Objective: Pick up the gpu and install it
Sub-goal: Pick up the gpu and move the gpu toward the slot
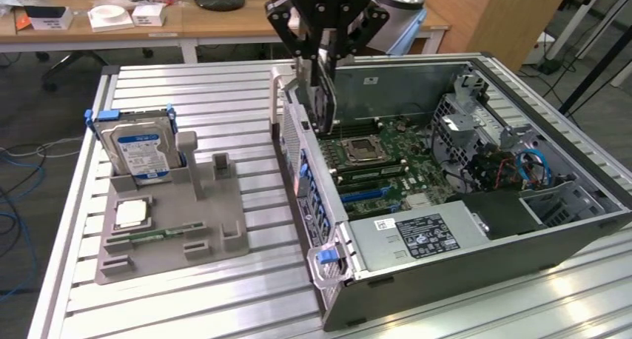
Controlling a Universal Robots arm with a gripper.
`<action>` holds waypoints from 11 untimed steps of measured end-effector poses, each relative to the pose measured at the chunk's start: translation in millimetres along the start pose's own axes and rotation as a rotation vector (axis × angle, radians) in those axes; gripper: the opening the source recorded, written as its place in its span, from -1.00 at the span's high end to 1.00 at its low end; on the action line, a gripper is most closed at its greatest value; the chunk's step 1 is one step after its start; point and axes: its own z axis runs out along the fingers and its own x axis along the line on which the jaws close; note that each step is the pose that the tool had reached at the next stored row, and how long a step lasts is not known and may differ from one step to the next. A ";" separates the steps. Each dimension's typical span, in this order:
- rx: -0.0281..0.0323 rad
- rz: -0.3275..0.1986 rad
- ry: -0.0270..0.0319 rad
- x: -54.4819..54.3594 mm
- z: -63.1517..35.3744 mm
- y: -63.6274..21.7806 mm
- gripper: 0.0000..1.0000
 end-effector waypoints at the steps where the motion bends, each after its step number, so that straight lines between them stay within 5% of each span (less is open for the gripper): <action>1: -0.0004 0.000 0.0001 -3.5 0.0 0.2 0.47; 11: -0.0037 -0.006 0.0007 -37.3 0.8 2.2 0.47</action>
